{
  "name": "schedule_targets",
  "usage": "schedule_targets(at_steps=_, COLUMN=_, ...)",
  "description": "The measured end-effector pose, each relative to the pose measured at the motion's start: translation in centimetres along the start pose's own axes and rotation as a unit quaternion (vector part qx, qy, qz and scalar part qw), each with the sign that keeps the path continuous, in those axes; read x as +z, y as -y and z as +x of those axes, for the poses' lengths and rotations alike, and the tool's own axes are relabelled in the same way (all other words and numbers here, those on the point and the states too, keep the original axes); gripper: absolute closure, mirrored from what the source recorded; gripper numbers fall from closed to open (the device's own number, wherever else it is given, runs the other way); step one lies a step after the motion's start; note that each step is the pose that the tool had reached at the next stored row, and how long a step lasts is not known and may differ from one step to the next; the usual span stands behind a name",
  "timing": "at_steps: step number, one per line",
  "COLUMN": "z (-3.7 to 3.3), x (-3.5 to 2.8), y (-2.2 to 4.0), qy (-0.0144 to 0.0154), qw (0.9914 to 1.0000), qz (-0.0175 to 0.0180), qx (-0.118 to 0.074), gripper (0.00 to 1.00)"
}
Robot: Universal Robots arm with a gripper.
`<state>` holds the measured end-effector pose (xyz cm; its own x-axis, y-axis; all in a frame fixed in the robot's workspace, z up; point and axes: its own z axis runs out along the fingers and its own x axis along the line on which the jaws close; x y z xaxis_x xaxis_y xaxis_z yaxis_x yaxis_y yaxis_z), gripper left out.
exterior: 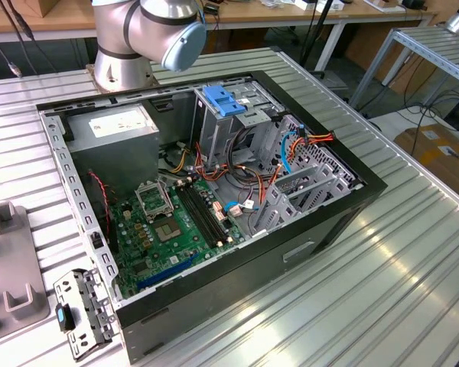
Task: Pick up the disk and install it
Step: 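Pick up the disk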
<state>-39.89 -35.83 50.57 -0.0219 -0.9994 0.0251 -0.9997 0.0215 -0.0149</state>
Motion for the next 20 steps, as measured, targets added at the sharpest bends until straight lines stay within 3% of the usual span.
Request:
schedule_targets(at_steps=3, z=0.01, x=0.01, y=0.43, qy=0.0, qw=1.0, qz=0.0, qx=0.0, gripper=0.63)
schedule_targets(at_steps=8, z=0.74, x=0.06, y=0.53, qy=0.0, qw=1.0, qz=0.0, qx=0.0, gripper=0.63)
schedule_targets(at_steps=10, z=0.88, x=0.07, y=1.26, qy=0.0, qw=1.0, qz=0.0, qx=0.0, gripper=0.63)
schedule_targets(at_steps=20, z=0.84, x=0.09, y=2.94, qy=0.0, qw=1.0, qz=0.0, qx=0.0, gripper=0.63)
